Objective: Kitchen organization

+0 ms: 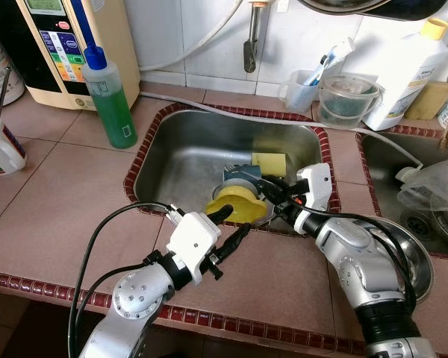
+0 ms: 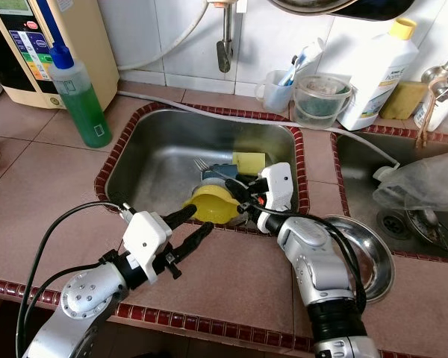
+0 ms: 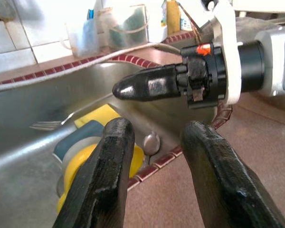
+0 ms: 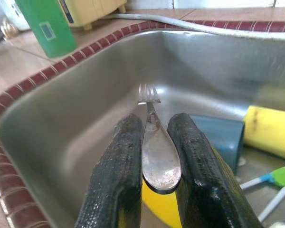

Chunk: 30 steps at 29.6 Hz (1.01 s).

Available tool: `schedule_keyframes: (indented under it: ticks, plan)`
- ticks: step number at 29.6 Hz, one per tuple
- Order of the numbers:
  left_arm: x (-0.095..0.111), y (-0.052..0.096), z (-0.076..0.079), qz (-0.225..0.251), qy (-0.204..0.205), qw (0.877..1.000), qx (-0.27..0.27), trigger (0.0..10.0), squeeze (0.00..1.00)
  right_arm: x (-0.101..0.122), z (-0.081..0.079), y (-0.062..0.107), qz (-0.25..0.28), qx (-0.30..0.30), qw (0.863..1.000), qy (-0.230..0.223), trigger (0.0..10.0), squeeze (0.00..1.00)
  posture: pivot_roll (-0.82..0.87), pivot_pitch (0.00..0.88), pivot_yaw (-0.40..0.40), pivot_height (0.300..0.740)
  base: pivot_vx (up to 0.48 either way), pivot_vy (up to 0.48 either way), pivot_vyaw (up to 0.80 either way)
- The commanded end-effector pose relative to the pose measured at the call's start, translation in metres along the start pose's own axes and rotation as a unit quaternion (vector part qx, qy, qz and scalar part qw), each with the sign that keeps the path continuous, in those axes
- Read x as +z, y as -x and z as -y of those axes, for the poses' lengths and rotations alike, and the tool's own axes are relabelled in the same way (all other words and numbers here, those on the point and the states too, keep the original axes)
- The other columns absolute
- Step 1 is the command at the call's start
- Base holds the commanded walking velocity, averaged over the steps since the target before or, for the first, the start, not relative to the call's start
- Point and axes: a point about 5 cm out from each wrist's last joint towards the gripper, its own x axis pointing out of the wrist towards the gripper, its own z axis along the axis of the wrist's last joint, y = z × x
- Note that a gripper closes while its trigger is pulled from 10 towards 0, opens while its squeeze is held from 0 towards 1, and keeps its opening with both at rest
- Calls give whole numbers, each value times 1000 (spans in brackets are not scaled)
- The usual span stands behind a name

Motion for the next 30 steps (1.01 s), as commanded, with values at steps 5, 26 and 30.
schedule_keyframes:
  ticks: [5, 26, 30]
  plan:
    - [5, 2, 8, 4, 3, 1000, -23, 10000, 0, 12, -3, -1, 17, 21, 999, -21, 10000, 0, -6, 162, -18, 740, 0, 0, 0]
    - [7, 0, 7, 4, 3, 1000, -22, 10000, 0, 13, -12, -3, 21, 53, 997, -49, 10000, 1000, 3, 142, -22, 740, 0, 0, 0]
    - [6, -1, 6, 4, 1, 1000, -19, 10000, 0, 17, -12, -5, 37, 51, 997, -38, 10000, 1000, 4, 133, -23, 740, 0, 0, 0]
